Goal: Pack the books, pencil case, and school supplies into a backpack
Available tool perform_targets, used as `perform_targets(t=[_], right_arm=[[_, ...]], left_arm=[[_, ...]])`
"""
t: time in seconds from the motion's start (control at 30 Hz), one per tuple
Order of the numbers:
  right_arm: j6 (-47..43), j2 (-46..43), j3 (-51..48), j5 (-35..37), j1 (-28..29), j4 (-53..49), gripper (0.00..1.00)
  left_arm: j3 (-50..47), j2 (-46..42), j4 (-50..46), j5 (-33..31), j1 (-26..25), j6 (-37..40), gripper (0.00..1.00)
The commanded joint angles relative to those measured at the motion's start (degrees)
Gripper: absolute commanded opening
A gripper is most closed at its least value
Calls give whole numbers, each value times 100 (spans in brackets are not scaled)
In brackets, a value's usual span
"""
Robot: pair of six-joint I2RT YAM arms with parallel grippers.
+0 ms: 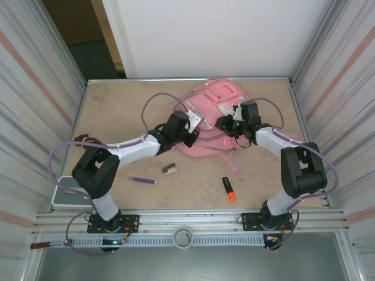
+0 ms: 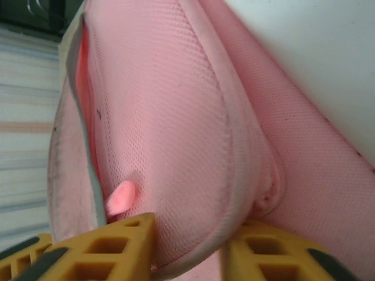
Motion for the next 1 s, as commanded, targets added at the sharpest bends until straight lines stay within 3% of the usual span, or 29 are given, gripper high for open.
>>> perform_targets(t=[0.0,0.13,0.33,0.73,0.97], right_arm=[[-237,8,6,188,-126,49,16],[-776,-135,72,-37,-307,-297,6],[-1394,-120,369,-622,-631,-910,0],[-2030,734,1641,-1260,-27,-1685,0],[-2340,839,1852,-1136,-556,-2246,1]], left_arm=[[-82,-90,42,-409,-55,290,0],[-82,-151,-185,-946,82,588,0],[-10,-133,-351,-1015,538,622,0],[-205,-294,-580,-1205,600,519,0],[-303,-434,-372,-656,243,197,0]])
